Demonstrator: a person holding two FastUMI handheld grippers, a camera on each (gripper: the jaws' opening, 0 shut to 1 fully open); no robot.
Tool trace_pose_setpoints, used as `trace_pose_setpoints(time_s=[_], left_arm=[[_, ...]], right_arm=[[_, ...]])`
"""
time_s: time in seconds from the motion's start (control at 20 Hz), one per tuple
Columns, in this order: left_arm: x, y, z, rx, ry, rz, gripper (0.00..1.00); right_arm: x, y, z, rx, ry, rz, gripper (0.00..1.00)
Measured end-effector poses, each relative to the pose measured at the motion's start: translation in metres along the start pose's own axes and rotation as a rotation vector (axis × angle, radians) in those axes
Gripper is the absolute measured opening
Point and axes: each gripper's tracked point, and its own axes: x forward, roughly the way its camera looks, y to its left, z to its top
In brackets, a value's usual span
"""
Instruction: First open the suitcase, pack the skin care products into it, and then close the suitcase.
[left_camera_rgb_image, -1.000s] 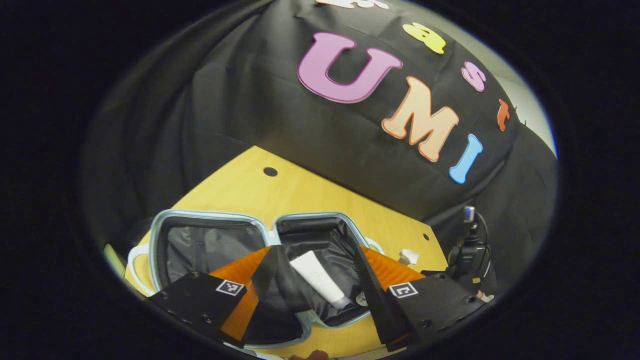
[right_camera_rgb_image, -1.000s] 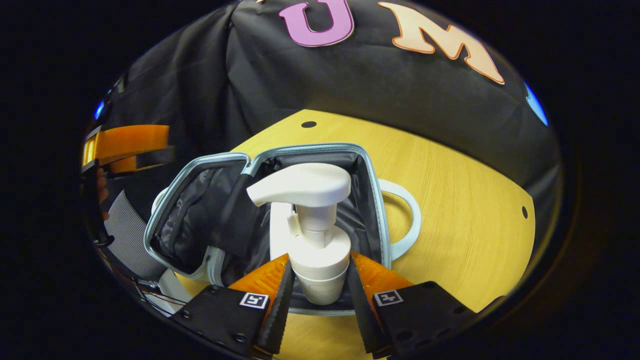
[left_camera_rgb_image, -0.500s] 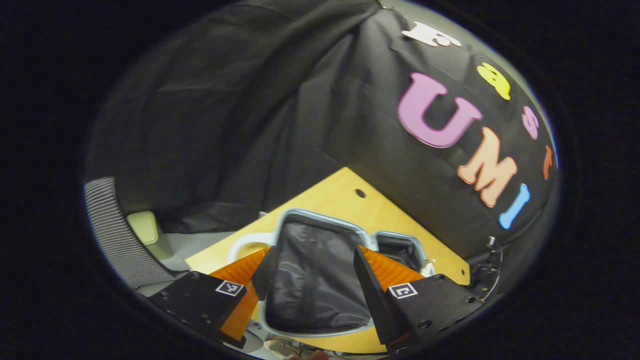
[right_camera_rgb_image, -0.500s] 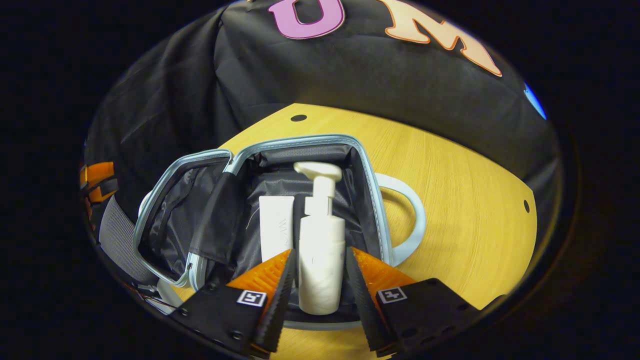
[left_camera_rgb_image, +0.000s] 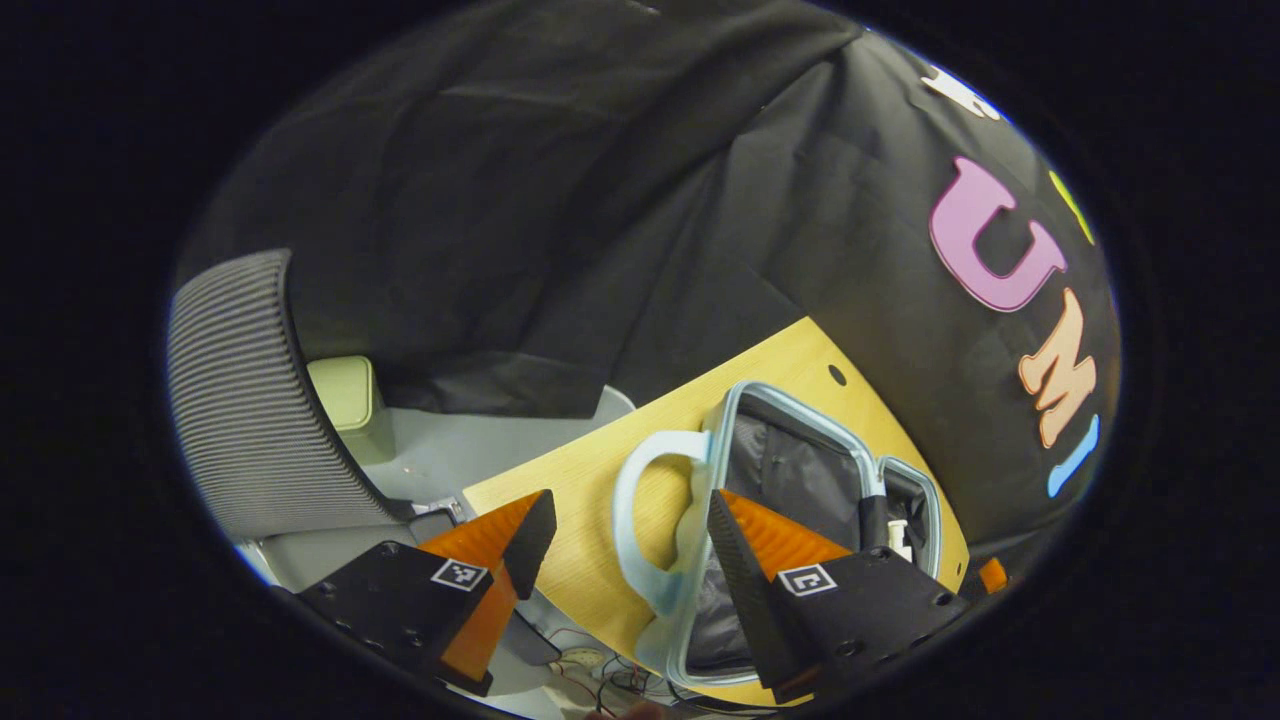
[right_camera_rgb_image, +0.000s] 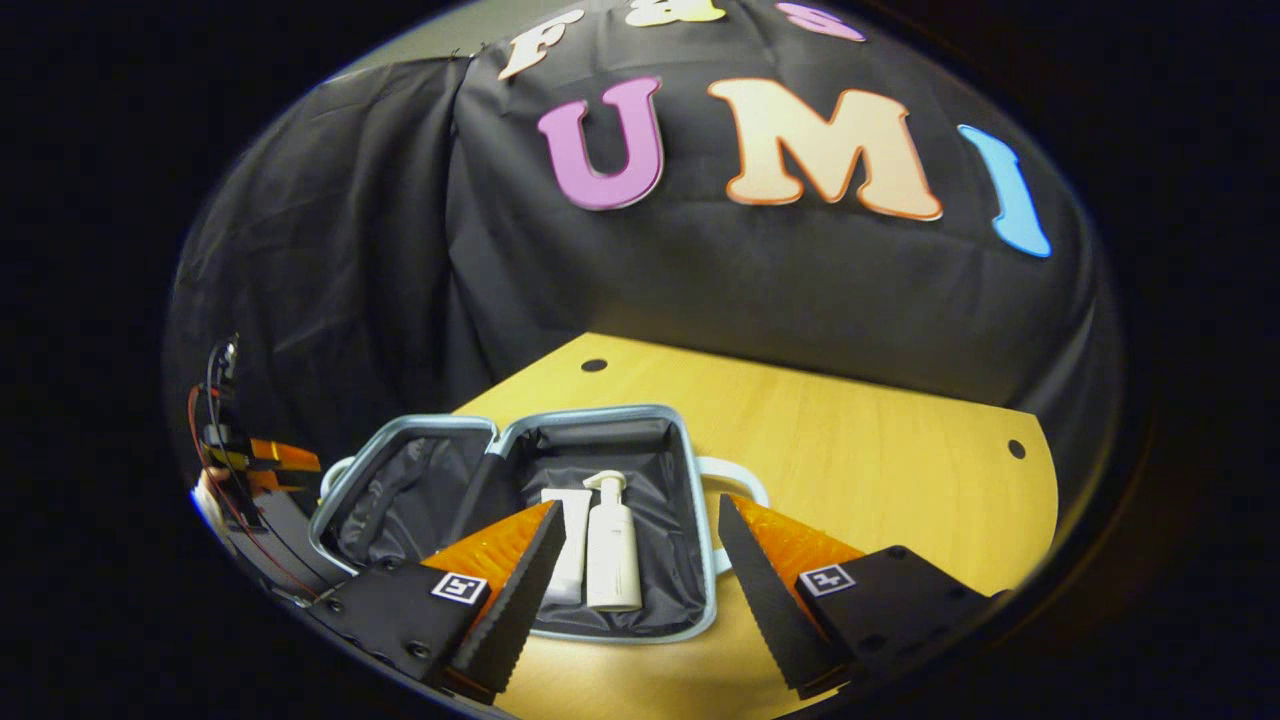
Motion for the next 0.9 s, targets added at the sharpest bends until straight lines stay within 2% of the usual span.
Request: trace_pose_setpoints(time_s=[0.05, 0.1, 0.15, 0.2, 0.25, 0.4, 0.45, 0.5, 0.6, 0.65, 0.9], left_arm=[[0.005, 0.0, -0.004, -0.024, 0.022, -0.008, 0.89], [0.011, 0.0, -0.009, -0.047, 0.036, -0.011, 0.89], [0.016, 0.001, -0.015, -0.07, 0.054, -0.007, 0.82], [0.02, 0.004, -0.018, -0.096, 0.069, -0.001, 0.86], [0.025, 0.004, -0.021, -0.127, 0.08, -0.002, 0.81], [0.037, 0.001, -0.036, -0.213, 0.135, -0.038, 0.49], [0.04, 0.001, -0.041, -0.225, 0.155, -0.041, 0.48], [0.044, 0.003, -0.043, -0.235, 0.163, -0.033, 0.43], [0.049, 0.0, -0.042, -0.284, 0.173, -0.032, 0.16], [0.05, -0.001, -0.041, -0.287, 0.181, -0.043, 0.11], [0.038, -0.009, -0.036, -0.241, 0.193, -0.034, 0.06]], right_arm=[[-0.016, -0.01, 0.007, 0.022, -0.022, -0.025, 0.94], [-0.031, -0.02, 0.013, 0.038, -0.041, -0.051, 0.97], [-0.045, -0.032, 0.017, 0.045, -0.055, -0.081, 0.97], [-0.058, -0.045, 0.019, 0.046, -0.061, -0.118, 0.96], [-0.072, -0.058, 0.019, 0.045, -0.063, -0.155, 0.96], [-0.103, -0.086, 0.024, 0.042, -0.088, -0.24, 0.96], [-0.111, -0.093, 0.024, 0.048, -0.091, -0.263, 0.96], [-0.118, -0.099, 0.024, 0.056, -0.097, -0.283, 0.96], [-0.13, -0.105, 0.024, 0.072, -0.107, -0.304, 0.97], [-0.133, -0.106, 0.023, 0.073, -0.112, -0.311, 0.96], [-0.139, -0.106, 0.016, 0.063, -0.113, -0.322, 0.97]])
